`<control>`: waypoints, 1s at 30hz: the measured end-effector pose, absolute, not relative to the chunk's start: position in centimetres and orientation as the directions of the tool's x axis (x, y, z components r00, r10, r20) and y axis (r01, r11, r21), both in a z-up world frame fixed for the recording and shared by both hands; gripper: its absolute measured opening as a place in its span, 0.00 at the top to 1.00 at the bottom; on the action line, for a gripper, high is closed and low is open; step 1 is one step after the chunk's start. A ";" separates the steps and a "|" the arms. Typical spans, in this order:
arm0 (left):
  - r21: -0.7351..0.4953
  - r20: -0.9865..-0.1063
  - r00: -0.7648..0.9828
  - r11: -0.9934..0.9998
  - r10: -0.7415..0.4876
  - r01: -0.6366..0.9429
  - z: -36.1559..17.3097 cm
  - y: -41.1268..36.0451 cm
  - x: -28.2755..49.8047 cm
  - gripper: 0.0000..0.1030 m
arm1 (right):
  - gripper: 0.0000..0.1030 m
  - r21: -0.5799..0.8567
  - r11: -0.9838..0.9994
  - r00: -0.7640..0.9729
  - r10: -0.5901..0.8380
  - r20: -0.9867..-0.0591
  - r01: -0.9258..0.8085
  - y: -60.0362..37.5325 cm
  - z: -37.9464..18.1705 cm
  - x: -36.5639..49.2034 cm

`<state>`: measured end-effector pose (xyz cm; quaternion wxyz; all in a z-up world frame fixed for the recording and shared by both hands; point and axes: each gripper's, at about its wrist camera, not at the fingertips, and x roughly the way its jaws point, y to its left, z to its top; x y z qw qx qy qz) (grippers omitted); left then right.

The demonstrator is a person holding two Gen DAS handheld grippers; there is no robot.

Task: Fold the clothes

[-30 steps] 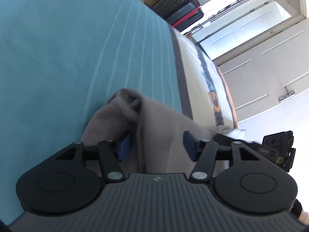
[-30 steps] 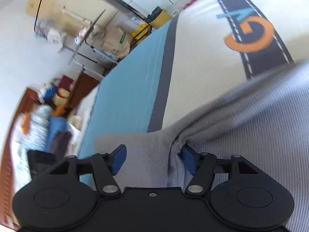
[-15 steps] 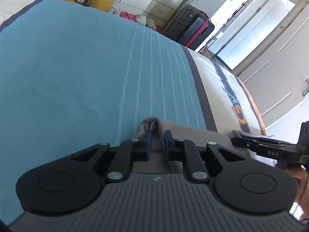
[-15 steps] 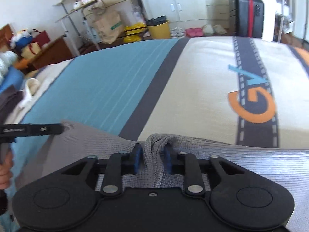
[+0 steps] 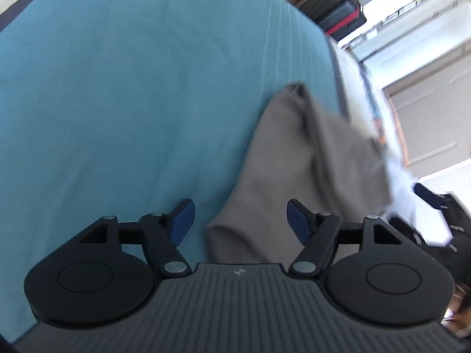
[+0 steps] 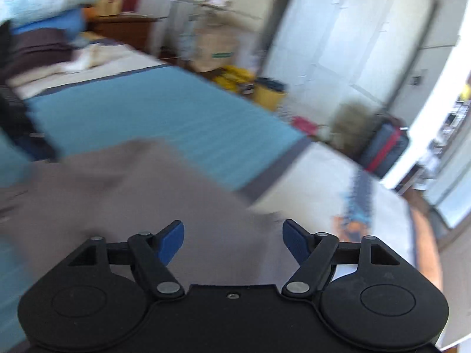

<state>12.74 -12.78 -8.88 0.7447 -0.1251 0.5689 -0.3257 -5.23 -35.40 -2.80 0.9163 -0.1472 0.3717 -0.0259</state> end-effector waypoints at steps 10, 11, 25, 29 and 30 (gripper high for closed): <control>-0.683 -0.666 0.071 0.646 -0.742 0.341 -9.9 -14.4 12.8 0.71 | 0.13 -0.503 0.733 0.671 -0.086 -0.737 -0.459 -25.5 -6.1 -10.2; -0.685 -0.661 0.075 0.641 -0.747 0.347 -9.9 -14.4 12.7 0.73 | 0.13 -0.510 0.725 0.663 -0.099 -0.742 -0.462 -25.0 -6.7 -10.1; -0.819 -0.500 0.019 0.480 -0.866 0.315 -9.6 -13.7 12.3 0.81 | 0.10 -0.639 0.668 0.722 -0.216 -0.657 -0.381 -22.2 -8.5 -8.1; -0.787 -0.532 0.024 0.505 -0.846 0.355 -9.3 -14.7 12.0 0.81 | 0.10 -0.674 0.619 0.754 -0.193 -0.628 -0.403 -21.6 -9.6 -7.7; -0.776 -0.549 0.031 0.523 -0.835 0.352 -9.4 -14.8 12.1 0.81 | 0.10 -0.650 0.646 0.743 -0.187 -0.643 -0.400 -22.0 -9.4 -7.3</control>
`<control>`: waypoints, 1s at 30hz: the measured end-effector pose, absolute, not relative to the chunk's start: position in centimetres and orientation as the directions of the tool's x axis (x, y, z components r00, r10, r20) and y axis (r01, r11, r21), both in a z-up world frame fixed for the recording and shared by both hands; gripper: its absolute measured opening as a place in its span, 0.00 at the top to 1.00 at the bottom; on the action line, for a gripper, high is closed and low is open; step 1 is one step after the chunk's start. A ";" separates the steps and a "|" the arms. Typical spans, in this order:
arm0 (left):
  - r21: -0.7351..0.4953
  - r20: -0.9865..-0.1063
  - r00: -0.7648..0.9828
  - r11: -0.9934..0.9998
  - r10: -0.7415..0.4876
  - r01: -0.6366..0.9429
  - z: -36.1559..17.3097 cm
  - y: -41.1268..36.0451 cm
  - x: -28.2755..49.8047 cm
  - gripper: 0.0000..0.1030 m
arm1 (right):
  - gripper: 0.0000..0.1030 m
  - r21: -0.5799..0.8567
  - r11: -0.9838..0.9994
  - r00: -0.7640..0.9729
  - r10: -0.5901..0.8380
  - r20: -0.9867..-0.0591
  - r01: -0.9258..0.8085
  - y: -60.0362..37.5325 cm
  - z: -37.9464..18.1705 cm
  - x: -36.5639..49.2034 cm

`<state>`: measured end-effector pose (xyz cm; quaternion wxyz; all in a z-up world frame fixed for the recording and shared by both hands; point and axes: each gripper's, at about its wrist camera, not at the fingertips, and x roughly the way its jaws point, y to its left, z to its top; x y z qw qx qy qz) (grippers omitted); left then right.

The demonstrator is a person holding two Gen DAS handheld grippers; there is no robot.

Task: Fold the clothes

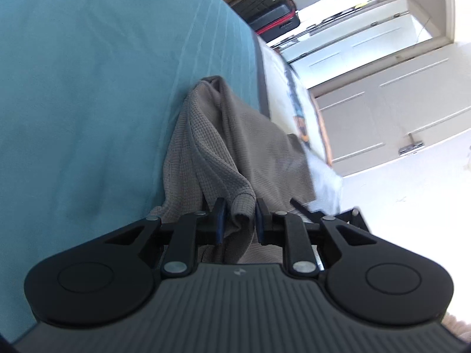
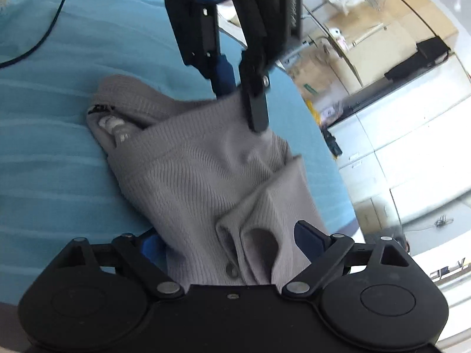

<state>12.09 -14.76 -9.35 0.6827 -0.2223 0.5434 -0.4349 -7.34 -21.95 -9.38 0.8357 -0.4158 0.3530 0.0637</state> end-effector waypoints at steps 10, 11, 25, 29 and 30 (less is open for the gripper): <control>-0.715 -0.653 0.105 0.655 -0.751 0.244 -9.1 -11.7 10.8 0.44 | 0.46 -0.369 0.870 0.631 -0.090 -0.771 -0.327 -25.0 -7.7 -3.7; -0.736 -0.641 0.085 0.643 -0.763 0.212 -9.6 -11.4 10.7 0.44 | 0.59 -0.338 0.887 0.620 -0.078 -0.781 -0.315 -25.3 -7.5 -3.3; -0.825 -0.518 0.104 0.529 -0.849 0.199 -13.2 -15.5 10.7 0.27 | 0.78 0.001 0.991 0.606 0.084 -0.791 -0.136 -29.7 -7.1 -2.5; -0.810 -0.498 0.096 0.502 -0.862 0.304 -12.3 -18.4 9.9 0.80 | 0.79 0.083 0.991 0.633 0.128 -0.763 -0.101 -31.3 -7.5 -1.4; -0.804 -0.493 0.094 0.495 -0.865 0.330 -12.0 -19.1 9.7 0.82 | 0.79 0.102 0.990 0.643 0.139 -0.753 -0.095 -31.7 -7.6 -1.7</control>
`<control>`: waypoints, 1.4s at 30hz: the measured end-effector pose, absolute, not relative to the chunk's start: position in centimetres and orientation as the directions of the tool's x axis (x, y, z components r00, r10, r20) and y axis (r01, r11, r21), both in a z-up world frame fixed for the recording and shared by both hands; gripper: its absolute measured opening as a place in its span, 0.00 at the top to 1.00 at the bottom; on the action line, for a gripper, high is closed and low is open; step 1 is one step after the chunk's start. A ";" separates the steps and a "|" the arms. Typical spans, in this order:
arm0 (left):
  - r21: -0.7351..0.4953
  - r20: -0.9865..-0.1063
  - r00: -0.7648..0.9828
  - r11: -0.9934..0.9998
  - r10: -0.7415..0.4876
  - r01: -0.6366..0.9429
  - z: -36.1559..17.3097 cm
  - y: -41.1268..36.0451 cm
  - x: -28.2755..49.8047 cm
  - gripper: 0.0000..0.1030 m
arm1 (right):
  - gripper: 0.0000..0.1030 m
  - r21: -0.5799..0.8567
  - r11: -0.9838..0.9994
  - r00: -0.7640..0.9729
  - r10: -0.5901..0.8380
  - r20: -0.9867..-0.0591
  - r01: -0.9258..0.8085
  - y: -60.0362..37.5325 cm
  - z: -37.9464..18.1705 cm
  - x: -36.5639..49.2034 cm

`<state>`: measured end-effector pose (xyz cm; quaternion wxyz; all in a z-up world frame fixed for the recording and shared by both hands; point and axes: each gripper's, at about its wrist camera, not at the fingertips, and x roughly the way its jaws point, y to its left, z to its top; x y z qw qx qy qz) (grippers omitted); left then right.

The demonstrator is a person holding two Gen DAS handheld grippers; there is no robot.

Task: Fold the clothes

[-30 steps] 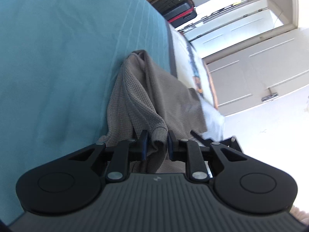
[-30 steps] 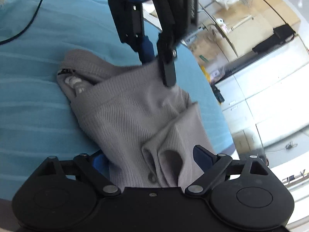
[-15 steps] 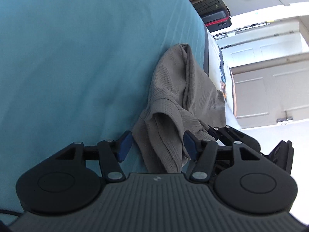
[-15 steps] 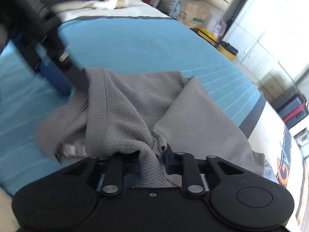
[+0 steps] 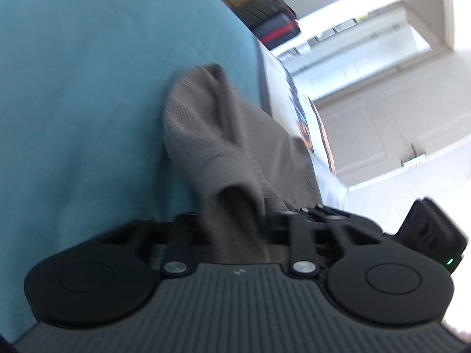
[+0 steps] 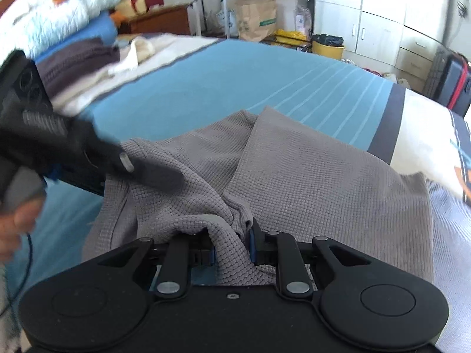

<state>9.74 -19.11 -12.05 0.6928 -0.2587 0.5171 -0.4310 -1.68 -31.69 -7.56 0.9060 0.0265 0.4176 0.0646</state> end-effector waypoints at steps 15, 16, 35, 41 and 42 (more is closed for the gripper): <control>-0.686 -0.475 -0.032 0.347 -0.880 0.640 -1.3 -36.3 3.7 0.84 | 0.80 0.433 0.896 0.853 0.147 -0.501 0.100 -41.1 -6.3 -6.5; -0.677 -0.473 -0.047 0.329 -0.880 0.658 -0.5 -37.8 3.2 0.84 | 0.80 0.451 0.885 0.869 0.126 -0.478 0.120 -42.1 -6.1 -7.4; -0.605 -0.588 -0.050 0.398 -0.807 0.690 -3.8 -47.5 -5.7 0.53 | 0.81 0.656 0.501 0.821 -0.262 -0.506 0.564 -56.8 -14.3 -23.9; -0.589 -0.654 0.023 0.527 -0.757 0.613 -7.6 -37.6 -5.8 0.53 | 0.79 0.607 0.547 0.811 -0.285 -0.511 0.576 -56.4 -14.1 -22.4; -0.585 -0.661 0.023 0.534 -0.750 0.611 -8.3 -38.0 -6.0 0.53 | 0.79 0.610 0.545 0.811 -0.283 -0.512 0.575 -56.5 -14.1 -22.5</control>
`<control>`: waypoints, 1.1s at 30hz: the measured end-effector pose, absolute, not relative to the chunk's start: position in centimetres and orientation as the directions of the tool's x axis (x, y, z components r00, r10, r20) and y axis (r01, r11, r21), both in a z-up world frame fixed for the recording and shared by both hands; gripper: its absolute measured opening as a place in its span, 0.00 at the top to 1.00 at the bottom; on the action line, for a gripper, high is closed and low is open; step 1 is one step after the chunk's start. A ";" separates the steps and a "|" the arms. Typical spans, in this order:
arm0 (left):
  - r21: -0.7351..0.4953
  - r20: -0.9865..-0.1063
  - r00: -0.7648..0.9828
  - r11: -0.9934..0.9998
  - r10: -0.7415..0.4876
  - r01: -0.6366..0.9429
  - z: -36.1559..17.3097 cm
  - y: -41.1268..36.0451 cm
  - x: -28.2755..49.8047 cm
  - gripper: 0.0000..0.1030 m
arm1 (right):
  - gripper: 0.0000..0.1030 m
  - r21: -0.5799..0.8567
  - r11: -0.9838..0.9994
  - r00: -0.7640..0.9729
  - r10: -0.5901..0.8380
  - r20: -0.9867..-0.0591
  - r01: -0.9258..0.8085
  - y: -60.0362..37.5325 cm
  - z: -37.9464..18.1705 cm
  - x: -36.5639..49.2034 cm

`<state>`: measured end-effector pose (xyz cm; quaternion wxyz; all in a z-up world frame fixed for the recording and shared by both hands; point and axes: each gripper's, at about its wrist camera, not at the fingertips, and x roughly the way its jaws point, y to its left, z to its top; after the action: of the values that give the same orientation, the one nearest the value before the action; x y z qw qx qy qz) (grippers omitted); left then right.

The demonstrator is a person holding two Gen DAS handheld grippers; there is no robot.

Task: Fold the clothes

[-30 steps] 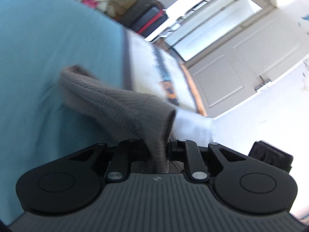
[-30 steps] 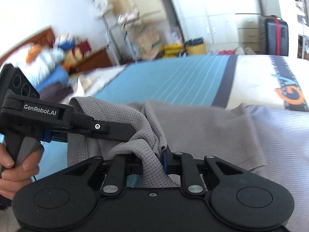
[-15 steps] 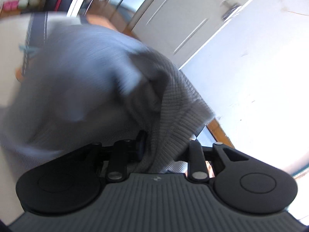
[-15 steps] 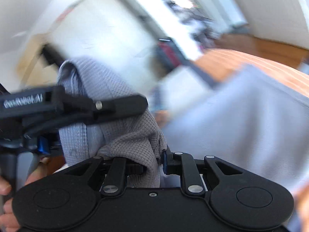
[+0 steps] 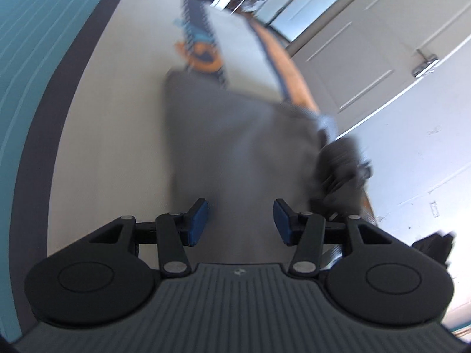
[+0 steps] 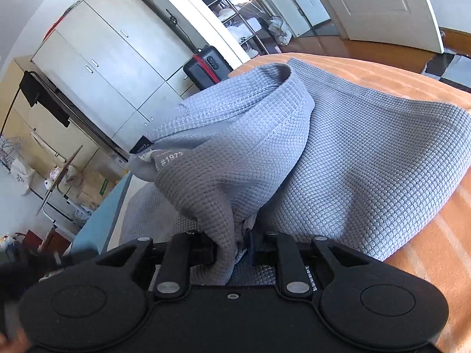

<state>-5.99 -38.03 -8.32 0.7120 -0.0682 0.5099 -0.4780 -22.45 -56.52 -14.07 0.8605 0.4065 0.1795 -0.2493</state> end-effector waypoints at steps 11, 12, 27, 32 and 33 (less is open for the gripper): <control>-0.550 -0.675 0.066 0.560 -0.735 0.619 -9.0 -39.1 -7.3 0.53 | 0.82 0.537 0.517 0.745 -0.430 -0.510 0.666 -56.4 -12.7 -23.2; -0.553 -0.677 0.068 0.567 -0.733 0.610 -8.9 -39.2 -7.2 0.53 | 0.84 0.530 0.524 0.745 -0.435 -0.506 0.666 -56.5 -12.4 -23.1; -0.551 -0.700 0.029 0.565 -0.714 0.614 -9.6 -38.8 -8.3 0.53 | 0.55 0.594 0.468 0.756 -0.416 -0.506 0.655 -58.5 -11.6 -29.5; -0.551 -0.693 0.037 0.561 -0.720 0.618 -9.4 -38.6 -8.3 0.53 | 0.42 0.591 0.461 0.749 -0.434 -0.500 0.662 -59.6 -11.1 -30.8; -0.555 -0.684 0.036 0.552 -0.729 0.623 -9.3 -38.7 -8.4 0.53 | 0.42 0.599 0.448 0.747 -0.443 -0.495 0.663 -60.1 -11.3 -31.4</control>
<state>-8.43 -38.70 -9.29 0.7180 -0.0518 0.5102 -0.4706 -31.44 -60.10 -11.32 0.8403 0.4091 0.1344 -0.3293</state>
